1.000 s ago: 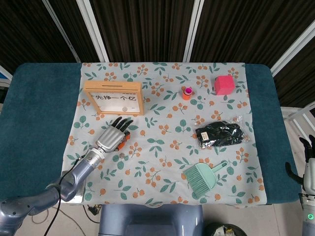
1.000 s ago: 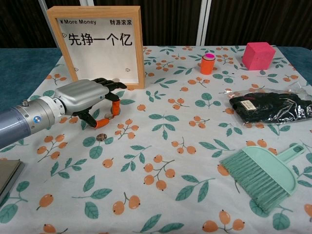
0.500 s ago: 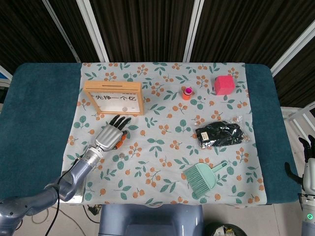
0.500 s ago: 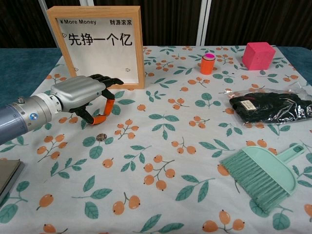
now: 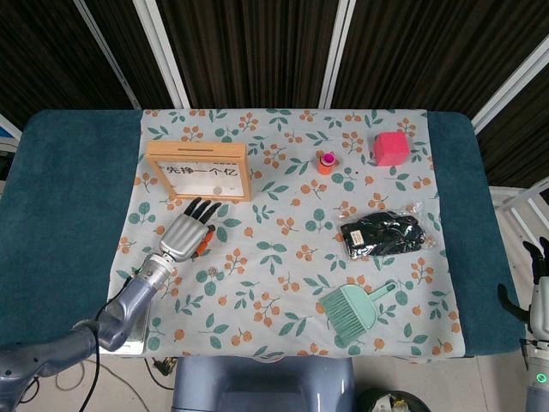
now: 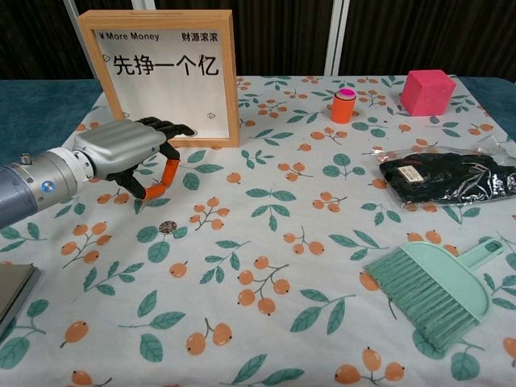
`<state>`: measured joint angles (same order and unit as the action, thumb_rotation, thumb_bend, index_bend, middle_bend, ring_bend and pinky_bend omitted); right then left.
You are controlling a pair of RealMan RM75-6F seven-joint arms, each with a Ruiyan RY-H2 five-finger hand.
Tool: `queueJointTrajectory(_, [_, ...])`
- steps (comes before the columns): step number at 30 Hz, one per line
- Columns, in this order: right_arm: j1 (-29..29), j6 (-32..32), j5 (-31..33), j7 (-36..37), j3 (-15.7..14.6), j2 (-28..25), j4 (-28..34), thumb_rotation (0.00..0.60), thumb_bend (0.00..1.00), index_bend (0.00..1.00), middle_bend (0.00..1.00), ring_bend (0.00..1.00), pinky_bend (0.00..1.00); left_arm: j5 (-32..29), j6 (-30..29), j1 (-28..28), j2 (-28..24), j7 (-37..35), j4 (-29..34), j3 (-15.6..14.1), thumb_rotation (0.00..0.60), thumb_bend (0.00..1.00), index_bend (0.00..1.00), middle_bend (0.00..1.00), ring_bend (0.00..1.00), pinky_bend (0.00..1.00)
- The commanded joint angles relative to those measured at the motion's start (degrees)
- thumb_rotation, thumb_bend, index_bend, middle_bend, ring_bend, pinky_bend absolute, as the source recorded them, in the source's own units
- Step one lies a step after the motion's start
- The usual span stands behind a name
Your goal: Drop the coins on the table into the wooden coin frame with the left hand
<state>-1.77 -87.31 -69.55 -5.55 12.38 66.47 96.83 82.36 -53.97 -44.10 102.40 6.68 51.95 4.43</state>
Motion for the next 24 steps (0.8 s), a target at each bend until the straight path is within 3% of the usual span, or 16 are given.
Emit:
queueJointTrajectory(1, [-0.01,0.02,0.02,-0.02,-0.03,0.05,-0.03,0.600,0.39,0.17,0.07,0.03,0.00,0.23,-0.40,-0.07,-0.23,-0.16,0.35,0.12,0.600,0.55,0.65,0.03,0.00,0.00])
queueJointTrajectory(10, [-0.05,0.01,0.06,0.02,0.04,0.10,-0.11,0.600,0.39,0.17,0.07,0.03,0.00,0.52,-2.64,-0.34,-4.52,0.62,7.64,1.68,0.600,0.62,0.68,0.06,0.00,0.00])
queueJointTrajectory(17, [-0.04,-0.12,0.28,0.02,0.21,0.15,-0.10,0.600,0.39,0.17,0.07,0.03,0.00,-0.27,-5.92,0.04,-14.88,2.69,25.64,5.24,0.600,0.62,0.68,0.06,0.00,0.00])
queueJointTrajectory(20, [-0.02,-0.27,0.28,-0.05,0.24,0.23,-0.11,0.600,0.40,0.17,0.07,0.03,0.00,-3.44,-4.81,-0.20,-21.09,1.52,34.77,8.49,0.600,0.62,0.68,0.06,0.00,0.00])
queueJointTrajectory(24, [0.05,-0.58,0.18,-0.41,0.20,0.33,0.01,0.600,0.39,0.17,0.07,0.03,0.00,-8.82,-1.61,-1.33,-27.91,-0.72,42.25,12.84,0.600,0.62,0.69,0.06,0.00,0.00])
